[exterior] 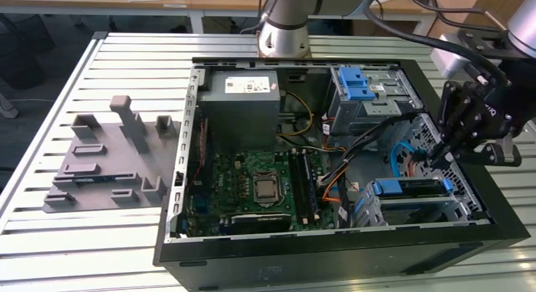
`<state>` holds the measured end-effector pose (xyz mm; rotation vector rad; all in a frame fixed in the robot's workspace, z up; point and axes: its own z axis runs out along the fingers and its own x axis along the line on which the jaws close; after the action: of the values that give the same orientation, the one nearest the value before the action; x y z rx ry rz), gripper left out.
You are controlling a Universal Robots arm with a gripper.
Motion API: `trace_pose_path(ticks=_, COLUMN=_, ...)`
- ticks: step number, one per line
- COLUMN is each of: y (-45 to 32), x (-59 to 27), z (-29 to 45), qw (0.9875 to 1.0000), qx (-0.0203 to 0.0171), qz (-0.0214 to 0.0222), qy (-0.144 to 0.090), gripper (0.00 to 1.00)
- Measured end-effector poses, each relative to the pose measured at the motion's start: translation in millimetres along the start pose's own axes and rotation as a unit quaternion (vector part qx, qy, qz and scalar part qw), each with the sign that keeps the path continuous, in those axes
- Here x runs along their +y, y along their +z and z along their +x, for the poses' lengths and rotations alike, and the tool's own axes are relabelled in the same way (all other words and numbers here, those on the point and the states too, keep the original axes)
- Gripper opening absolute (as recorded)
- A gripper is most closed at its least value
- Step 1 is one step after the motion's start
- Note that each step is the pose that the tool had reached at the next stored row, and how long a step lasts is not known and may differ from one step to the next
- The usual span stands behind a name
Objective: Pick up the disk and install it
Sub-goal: 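Insert the first disk wire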
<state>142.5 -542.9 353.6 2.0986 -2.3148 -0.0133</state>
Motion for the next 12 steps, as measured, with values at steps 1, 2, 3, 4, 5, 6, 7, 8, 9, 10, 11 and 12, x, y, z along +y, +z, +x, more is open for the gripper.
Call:
trace_pose_path(ticks=1, y=0.0, x=0.0, z=1.5, qw=1.0000, qx=-0.0002, qz=0.0008, qy=-0.001, gripper=0.16)
trace_pose_path(ticks=2, y=0.1, x=0.1, z=3.0, qw=1.0000, qx=-0.0004, qz=0.0016, qy=-0.001, gripper=0.16)
trace_pose_path(ticks=3, y=0.1, x=0.2, z=4.5, qw=1.0000, qx=-0.0006, qz=0.0024, qy=-0.002, gripper=0.16)
trace_pose_path(ticks=4, y=0.1, x=0.2, z=6.1, qw=1.0000, qx=-0.0008, qz=0.0032, qy=-0.002, gripper=0.16)
trace_pose_path(ticks=5, y=0.1, x=0.3, z=7.3, qw=1.0000, qx=-0.0009, qz=0.0038, qy=-0.003, gripper=0.16)
trace_pose_path(ticks=6, y=0.2, x=0.5, z=8.4, qw=1.0000, qx=-0.0010, qz=0.0045, qy=-0.003, gripper=0.16)
trace_pose_path(ticks=7, y=0.2, x=1.1, z=9.4, qw=1.0000, qx=-0.0011, qz=0.0053, qy=-0.004, gripper=0.16)
trace_pose_path(ticks=8, y=0.2, x=1.9, z=9.8, qw=1.0000, qx=-0.0012, qz=0.0060, qy=-0.004, gripper=0.16)
trace_pose_path(ticks=9, y=0.2, x=2.7, z=9.9, qw=1.0000, qx=-0.0013, qz=0.0066, qy=-0.005, gripper=0.16)
trace_pose_path(ticks=10, y=0.3, x=3.5, z=10.0, qw=1.0000, qx=-0.0013, qz=0.0072, qy=-0.006, gripper=0.16)
trace_pose_path(ticks=11, y=0.3, x=4.3, z=10.2, qw=0.9999, qx=-0.0013, qz=0.0079, qy=-0.006, gripper=0.16)
trace_pose_path(ticks=12, y=0.4, x=5.2, z=10.3, qw=0.9999, qx=-0.0014, qz=0.0083, qy=-0.007, gripper=0.16)
